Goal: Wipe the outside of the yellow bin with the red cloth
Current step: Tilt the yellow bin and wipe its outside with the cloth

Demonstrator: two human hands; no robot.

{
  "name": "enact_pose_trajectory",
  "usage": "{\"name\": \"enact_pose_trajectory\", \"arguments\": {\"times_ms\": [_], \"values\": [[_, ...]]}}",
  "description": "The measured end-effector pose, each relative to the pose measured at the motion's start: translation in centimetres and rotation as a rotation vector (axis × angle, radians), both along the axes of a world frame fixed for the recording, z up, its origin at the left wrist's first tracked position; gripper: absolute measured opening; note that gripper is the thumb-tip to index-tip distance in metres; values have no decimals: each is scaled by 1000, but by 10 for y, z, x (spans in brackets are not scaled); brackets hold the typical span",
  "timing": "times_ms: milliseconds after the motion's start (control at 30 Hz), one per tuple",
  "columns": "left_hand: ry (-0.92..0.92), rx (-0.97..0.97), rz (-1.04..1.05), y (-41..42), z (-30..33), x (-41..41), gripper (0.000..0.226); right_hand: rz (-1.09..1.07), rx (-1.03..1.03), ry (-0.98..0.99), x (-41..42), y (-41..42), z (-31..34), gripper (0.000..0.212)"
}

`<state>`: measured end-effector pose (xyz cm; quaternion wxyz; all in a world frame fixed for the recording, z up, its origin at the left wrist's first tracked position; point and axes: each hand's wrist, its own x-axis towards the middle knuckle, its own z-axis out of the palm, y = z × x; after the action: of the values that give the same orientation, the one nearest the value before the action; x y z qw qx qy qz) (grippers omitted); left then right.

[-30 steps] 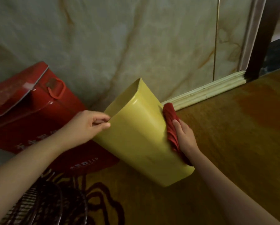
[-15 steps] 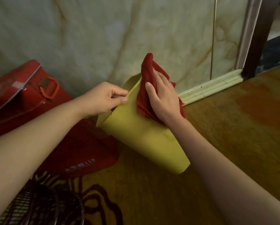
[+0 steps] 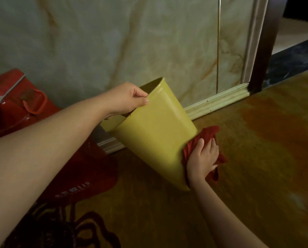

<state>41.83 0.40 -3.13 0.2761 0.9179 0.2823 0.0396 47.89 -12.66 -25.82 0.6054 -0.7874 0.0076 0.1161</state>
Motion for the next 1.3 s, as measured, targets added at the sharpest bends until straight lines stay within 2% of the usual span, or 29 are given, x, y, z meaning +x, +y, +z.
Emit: {"name": "enact_pose_trajectory", "arguments": {"times_ms": [67, 100, 167, 233, 300, 333, 367, 400, 433, 467, 500, 533, 600, 733, 833, 967, 1167, 1300], "values": [[0, -6, 95, -8, -1, 8, 30, 6, 84, 61, -1, 6, 22, 52], [10, -47, 147, -14, -1, 11, 29, 64, 131, -16, -6, 11, 36, 52], [36, -185, 182, -26, -2, 17, 22, 222, 221, -295, -21, 19, 69, 49], [52, -357, 130, -35, 1, 16, 24, 313, 275, -483, -26, 25, 93, 45], [68, -627, 34, -32, 7, 3, 27, 350, 261, -517, -14, 26, 99, 45], [100, -687, -27, -25, 9, -9, 29, 364, 236, -511, -5, 24, 97, 46], [163, -609, -105, -19, 7, -24, 34, 377, 215, -498, 3, 22, 92, 47], [242, -384, -177, -14, 3, -40, 45, 384, 205, -483, 10, 20, 87, 50], [273, -78, -221, -10, -5, -53, 51, 384, 205, -474, 14, 19, 84, 51], [234, 214, -247, -8, -13, -62, 44, 383, 211, -476, 14, 20, 83, 52], [145, 389, -267, -10, -18, -68, 27, 383, 218, -486, 11, 23, 84, 53], [72, 451, -279, -11, -21, -70, 15, 377, 224, -499, 8, 27, 86, 54], [28, 445, -316, -16, -21, -62, 11, 342, 245, -520, 6, 31, 87, 56], [62, 396, -328, -27, -19, -45, 11, 327, 273, -586, 17, 23, 72, 57], [26, 367, -249, -31, -18, -29, 5, 379, 150, -610, 22, 7, 35, 64], [-6, 334, -236, -42, -20, 9, 9, 378, 7, -504, 31, -16, -7, 81], [5, 266, -211, -53, -23, 46, 14, 331, 69, -419, 34, -24, -20, 65], [75, 165, -191, -56, -32, 43, 13, 396, 102, -339, 23, -28, -29, 70]]}}
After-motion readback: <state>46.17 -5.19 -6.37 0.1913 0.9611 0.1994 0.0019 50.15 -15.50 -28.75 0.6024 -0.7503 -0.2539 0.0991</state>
